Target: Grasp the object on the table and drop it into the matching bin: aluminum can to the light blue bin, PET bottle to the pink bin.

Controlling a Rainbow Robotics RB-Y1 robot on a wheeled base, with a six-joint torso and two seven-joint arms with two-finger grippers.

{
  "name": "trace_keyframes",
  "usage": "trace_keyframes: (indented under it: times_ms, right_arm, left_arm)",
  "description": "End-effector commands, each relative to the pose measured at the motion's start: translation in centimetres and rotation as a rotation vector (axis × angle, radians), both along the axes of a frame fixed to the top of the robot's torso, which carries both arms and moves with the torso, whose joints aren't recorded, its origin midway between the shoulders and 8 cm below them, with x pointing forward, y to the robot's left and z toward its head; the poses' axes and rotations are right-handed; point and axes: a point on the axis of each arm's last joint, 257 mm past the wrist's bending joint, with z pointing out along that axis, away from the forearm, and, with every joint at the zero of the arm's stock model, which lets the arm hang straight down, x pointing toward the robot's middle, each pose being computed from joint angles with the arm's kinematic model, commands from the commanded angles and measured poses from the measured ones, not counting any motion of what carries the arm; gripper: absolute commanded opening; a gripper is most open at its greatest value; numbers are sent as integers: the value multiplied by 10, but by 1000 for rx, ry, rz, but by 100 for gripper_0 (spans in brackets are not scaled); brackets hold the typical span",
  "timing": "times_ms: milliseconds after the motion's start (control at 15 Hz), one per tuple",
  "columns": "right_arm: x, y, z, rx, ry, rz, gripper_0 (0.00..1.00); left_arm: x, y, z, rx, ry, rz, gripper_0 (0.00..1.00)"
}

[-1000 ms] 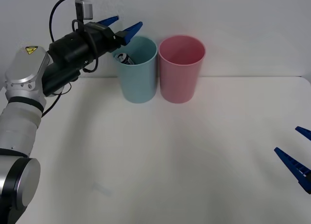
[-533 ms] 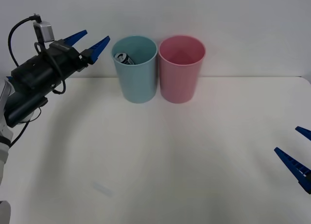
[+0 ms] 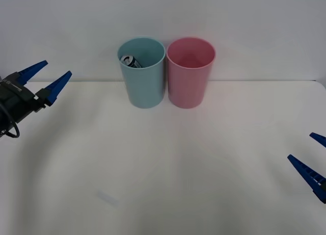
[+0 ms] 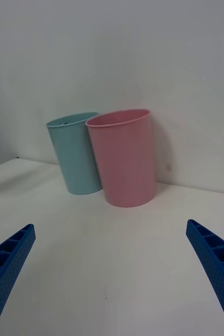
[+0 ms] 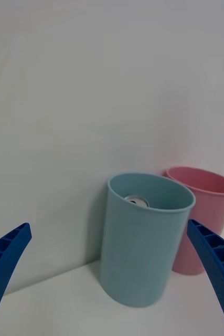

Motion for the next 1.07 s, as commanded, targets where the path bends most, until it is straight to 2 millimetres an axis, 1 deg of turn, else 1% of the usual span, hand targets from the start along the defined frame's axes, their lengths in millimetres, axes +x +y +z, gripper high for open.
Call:
trace_keyframes:
  times_ms: [67,400,667,1067]
  right_arm:
    - [0,0,0,0,0,0,100]
    - [0,0,0,0,0,0,100]
    - [0,0,0,0,0,0,100]
    - [0,0,0,0,0,0,100]
  left_arm:
    - [-23,25,-23,87,-15,37,100]
    - [-63,57,-52,206,-8,53,100]
    - [-98,78,-59,247,24,17,100]
    - [-138,97,-78,267,80,9,100]
